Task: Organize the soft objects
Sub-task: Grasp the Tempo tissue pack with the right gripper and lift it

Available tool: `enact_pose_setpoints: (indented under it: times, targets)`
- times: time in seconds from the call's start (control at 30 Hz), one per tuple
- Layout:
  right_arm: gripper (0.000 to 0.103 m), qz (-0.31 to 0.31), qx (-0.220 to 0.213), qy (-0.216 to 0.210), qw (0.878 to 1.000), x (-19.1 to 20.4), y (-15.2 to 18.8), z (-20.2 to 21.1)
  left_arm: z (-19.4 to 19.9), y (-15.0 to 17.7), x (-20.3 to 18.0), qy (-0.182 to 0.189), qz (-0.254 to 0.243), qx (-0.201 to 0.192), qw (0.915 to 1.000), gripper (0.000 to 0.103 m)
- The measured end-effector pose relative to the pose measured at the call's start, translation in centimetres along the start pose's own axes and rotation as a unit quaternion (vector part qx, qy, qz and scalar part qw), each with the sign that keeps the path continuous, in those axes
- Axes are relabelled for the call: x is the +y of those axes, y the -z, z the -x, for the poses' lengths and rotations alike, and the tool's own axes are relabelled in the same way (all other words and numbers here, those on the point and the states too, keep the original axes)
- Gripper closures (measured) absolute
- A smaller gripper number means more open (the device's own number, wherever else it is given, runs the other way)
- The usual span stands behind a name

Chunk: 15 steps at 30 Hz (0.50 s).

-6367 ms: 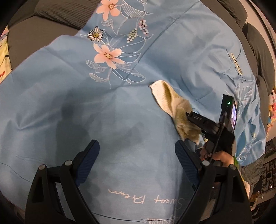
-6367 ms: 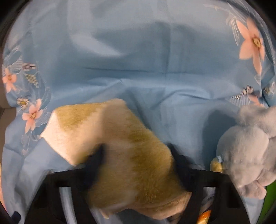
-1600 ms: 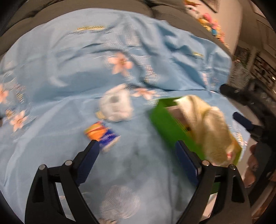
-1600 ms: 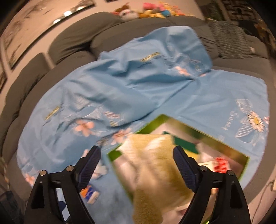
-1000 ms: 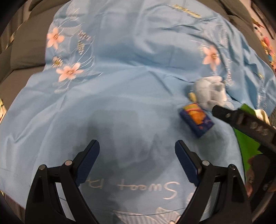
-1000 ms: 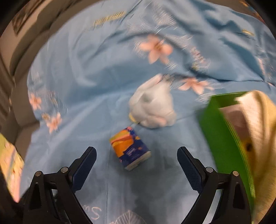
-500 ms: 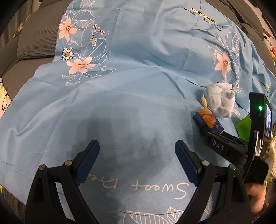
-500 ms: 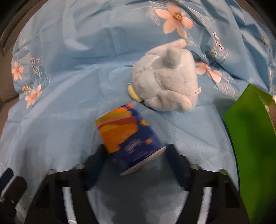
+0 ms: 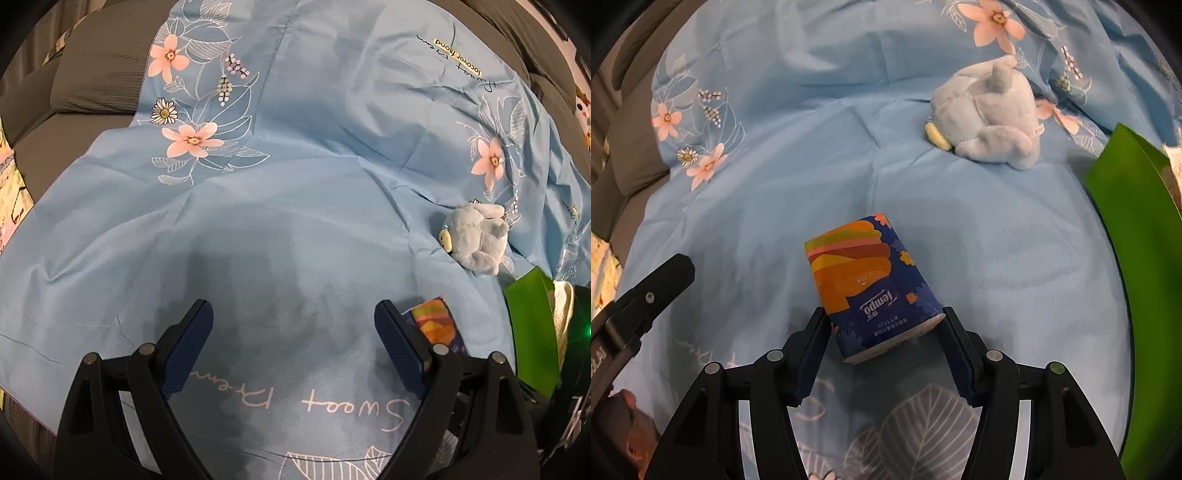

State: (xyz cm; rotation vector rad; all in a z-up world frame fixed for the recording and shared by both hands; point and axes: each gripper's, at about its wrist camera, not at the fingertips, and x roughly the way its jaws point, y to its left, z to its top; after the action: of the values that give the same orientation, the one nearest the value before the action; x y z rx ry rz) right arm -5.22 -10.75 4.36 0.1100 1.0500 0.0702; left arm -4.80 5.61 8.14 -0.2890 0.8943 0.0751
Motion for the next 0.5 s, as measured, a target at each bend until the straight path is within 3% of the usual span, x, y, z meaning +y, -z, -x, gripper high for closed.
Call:
enact_pose_setpoints:
  times: [0.1,0.37,0.43,0.5]
  targets:
    - [0.027,-0.013,-0.002,-0.012,1.0,-0.6,0.0,0.6,-0.1,0.0,-0.1,0.008,0.0,0.004,1.0,0.014]
    - [0.027,-0.068,-0.055,-0.078,0.993,-4.6,-0.9,3.2,-1.0,1.2,-2.7,0.086,-0.015,0.042,0.9953,0.016]
    - [0.033,-0.079,-0.056,-0.093,0.991,-5.2,-1.1,3.0,-1.3,1.8,-3.9,0.101,-0.03,0.049,0.9932,0.02]
    - [0.046,-0.086,-0.052,-0.114,0.988,-5.3,-1.1,2.6,-1.8,2.5,-5.2,0.115,-0.048,0.061,0.9903,0.026]
